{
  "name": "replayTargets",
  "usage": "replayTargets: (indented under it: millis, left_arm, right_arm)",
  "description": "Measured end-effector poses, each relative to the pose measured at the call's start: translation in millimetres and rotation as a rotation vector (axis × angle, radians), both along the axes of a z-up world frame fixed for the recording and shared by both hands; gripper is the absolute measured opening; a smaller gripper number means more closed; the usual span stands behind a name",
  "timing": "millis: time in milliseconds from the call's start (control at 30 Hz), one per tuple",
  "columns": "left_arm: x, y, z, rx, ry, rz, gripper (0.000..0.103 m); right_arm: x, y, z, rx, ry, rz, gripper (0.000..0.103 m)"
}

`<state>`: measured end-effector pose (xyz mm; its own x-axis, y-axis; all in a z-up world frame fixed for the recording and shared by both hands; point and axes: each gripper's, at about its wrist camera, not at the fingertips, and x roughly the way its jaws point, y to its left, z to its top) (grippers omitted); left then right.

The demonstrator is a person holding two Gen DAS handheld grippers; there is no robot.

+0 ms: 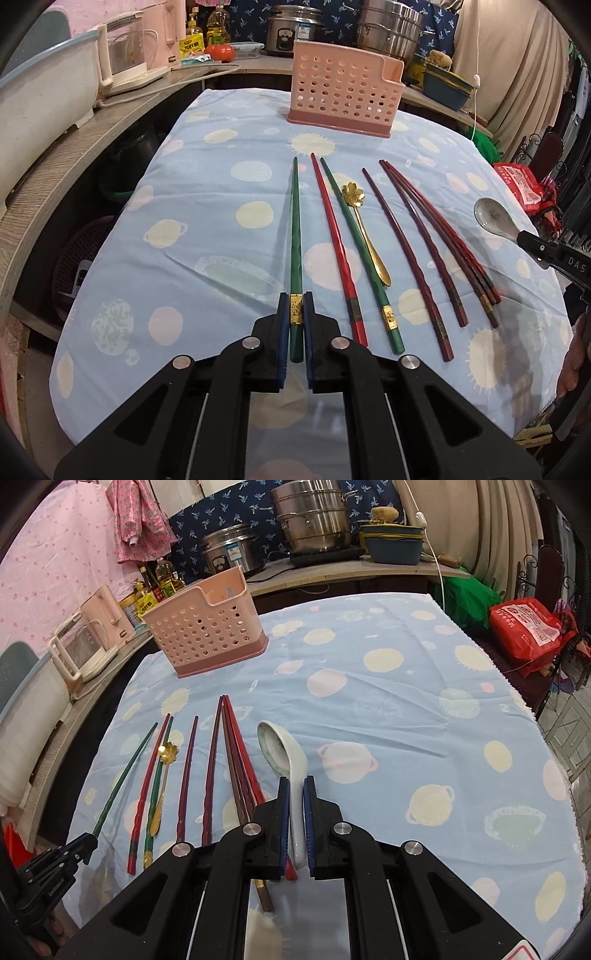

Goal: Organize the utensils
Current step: 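Lift and carry the green chopstick and white spoon with both tools to the pink basket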

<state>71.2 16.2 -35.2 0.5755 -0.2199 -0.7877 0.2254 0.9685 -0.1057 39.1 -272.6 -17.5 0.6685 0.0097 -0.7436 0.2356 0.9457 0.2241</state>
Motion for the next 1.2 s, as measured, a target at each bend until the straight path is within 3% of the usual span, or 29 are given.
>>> replayTargets:
  millis: [533,733,867,1200]
  left_arm:
    - [-14.6,11.4,51.9,-0.036,-0.104,0.007,0.007]
    - [-3.7,15.6,87.7,-0.042,-0.176,0.011,0.007]
    - [11.7,13.6,116.7,-0.030,-0.239,0.011,0.007]
    - [71.2,1.6,187.1,-0.040,-0.358,0.005,0.007]
  right_arm:
    - [-26.7,-2.5,37.9,-0.007,-0.062,-0.015,0.008]
    - [-21.2,-1.3,47.1,0.015,-0.050,0.012,0.008]
    - [-6.4,-1.2,55.3,0.038,-0.039,0.041,0.008]
    - [66.9,9.6,101.0,-0.038,-0.044,0.112,0.008]
